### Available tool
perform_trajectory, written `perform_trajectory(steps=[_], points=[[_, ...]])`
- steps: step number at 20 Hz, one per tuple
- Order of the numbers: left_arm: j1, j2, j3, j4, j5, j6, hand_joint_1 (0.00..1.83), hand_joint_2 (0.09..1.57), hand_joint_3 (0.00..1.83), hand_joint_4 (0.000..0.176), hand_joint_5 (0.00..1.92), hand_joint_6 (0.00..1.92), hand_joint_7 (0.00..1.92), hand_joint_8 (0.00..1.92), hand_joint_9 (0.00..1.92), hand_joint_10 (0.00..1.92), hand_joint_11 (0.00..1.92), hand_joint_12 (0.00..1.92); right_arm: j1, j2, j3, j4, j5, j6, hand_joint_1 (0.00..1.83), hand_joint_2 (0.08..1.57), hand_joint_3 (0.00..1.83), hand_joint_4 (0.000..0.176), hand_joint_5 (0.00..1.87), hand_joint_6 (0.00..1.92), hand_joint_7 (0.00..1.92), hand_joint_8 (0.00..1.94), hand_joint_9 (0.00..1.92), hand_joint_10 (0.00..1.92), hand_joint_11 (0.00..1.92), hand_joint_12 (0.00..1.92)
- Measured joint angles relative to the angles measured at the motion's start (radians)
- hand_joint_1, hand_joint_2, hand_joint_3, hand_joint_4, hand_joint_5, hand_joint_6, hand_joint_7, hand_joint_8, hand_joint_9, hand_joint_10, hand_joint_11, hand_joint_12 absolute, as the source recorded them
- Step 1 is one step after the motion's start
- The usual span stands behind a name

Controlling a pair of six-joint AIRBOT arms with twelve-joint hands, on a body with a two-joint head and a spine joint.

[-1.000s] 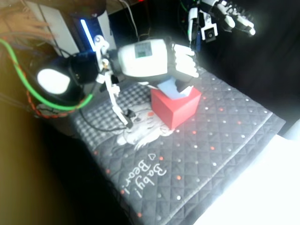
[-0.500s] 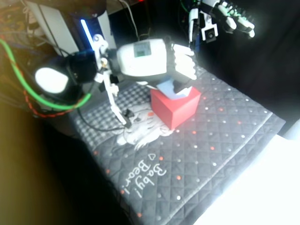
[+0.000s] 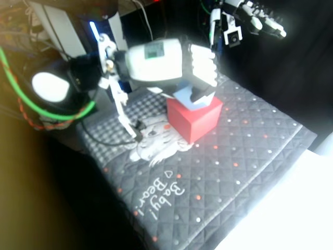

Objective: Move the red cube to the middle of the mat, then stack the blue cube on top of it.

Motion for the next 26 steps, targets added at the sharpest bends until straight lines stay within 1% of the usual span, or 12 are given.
perform_trajectory(steps=[3,7,9,12,14,15,17,21,22,24,25,26], points=[[0.0,0.0,0.0,0.001,0.0,0.0,0.63,1.11,0.0,0.091,0.13,0.0,0.0,0.0,0.0,0.0,0.0,0.16,0.014,0.001,-0.002,-0.003,0.0,0.0,1.15,1.35,0.0,0.0,0.47,1.56,0.71,1.71,0.74,1.92,0.75,1.92],[0.0,0.0,0.0,0.001,0.0,0.0,0.62,1.1,0.0,0.121,0.14,0.0,0.0,0.0,0.0,0.0,0.0,0.03,0.031,-0.015,0.02,0.0,0.017,0.0,1.12,1.34,0.0,0.0,0.49,1.61,0.7,1.65,0.67,1.92,0.7,1.92],[0.0,0.0,0.0,0.001,0.0,0.0,0.65,1.1,0.0,0.11,0.14,0.0,0.0,0.0,0.0,0.0,0.0,0.0,0.031,-0.037,0.035,-0.001,0.008,0.0,1.14,1.36,0.0,0.0,0.41,1.64,0.71,1.68,0.69,1.92,0.69,1.92],[0.0,0.0,0.0,-0.001,0.001,0.0,0.63,1.1,0.0,0.091,0.14,0.0,0.0,0.0,0.0,0.0,0.0,0.0,0.031,-0.042,0.039,-0.001,0.009,0.0,1.16,1.31,0.0,0.0,0.56,1.47,0.74,1.64,0.71,1.92,0.74,1.92],[0.001,-0.001,0.0,0.001,0.0,0.0,0.61,1.11,0.0,0.097,0.14,0.0,0.0,0.0,0.0,0.0,0.0,0.0,0.031,-0.053,0.053,0.004,0.006,0.0,1.13,1.31,0.0,0.0,0.6,1.51,0.72,1.57,0.7,1.91,0.76,1.92],[0.001,-0.004,0.0,0.001,0.0,0.0,0.62,1.1,0.0,0.118,0.13,0.0,0.0,0.0,0.0,0.0,0.0,0.0,0.029,-0.055,0.055,0.003,0.0,0.0,1.12,1.3,0.0,0.021,0.65,1.53,0.7,1.5,0.66,1.84,0.69,1.92],[0.001,-0.005,0.0,0.001,0.003,0.0,0.64,1.1,0.0,0.103,0.15,0.01,0.0,0.0,0.0,0.0,0.0,0.0,0.022,-0.057,0.056,0.004,-0.012,-0.001,1.12,1.3,0.0,0.02,0.66,1.57,0.69,1.48,0.62,1.83,0.63,1.92],[0.001,-0.005,0.0,0.001,0.001,0.0,0.62,1.1,0.0,0.114,0.14,0.0,0.0,0.0,0.0,0.0,0.0,0.0,0.005,-0.059,0.058,0.003,-0.038,0.0,1.12,1.3,0.0,0.023,0.66,1.56,0.7,1.49,0.65,1.92,0.7,1.92],[0.001,-0.005,0.0,0.001,0.0,0.0,0.64,1.11,0.0,0.081,0.15,0.0,0.0,0.0,0.0,0.0,0.0,0.0,0.001,-0.059,0.058,0.003,-0.035,0.0,1.11,1.3,0.0,0.018,0.61,1.57,0.7,1.49,0.58,1.72,0.58,1.92],[0.001,-0.005,0.0,0.0,0.0,0.0,0.62,1.12,0.01,0.076,0.15,0.0,0.0,0.0,0.0,0.0,0.0,0.0,-0.008,-0.059,0.058,0.006,-0.024,-0.001,1.09,1.31,0.0,0.021,0.59,1.6,0.66,1.51,0.54,1.64,0.55,1.92],[0.001,-0.005,0.0,0.001,0.0,0.0,0.6,1.11,0.0,0.094,0.14,0.0,0.0,0.0,0.0,0.0,0.0,0.0,-0.009,-0.057,0.055,0.006,-0.023,0.0,0.98,1.33,0.0,0.0,0.59,1.58,0.5,1.36,0.5,1.61,0.5,1.92],[0.001,-0.005,0.0,0.001,0.0,0.0,0.58,1.11,0.0,0.105,0.14,0.0,0.0,0.0,0.0,0.0,0.0,0.0,-0.015,-0.051,0.048,0.006,-0.019,-0.002,0.86,1.26,0.0,0.0,0.28,1.33,0.39,1.06,0.34,1.45,0.3,1.92]])
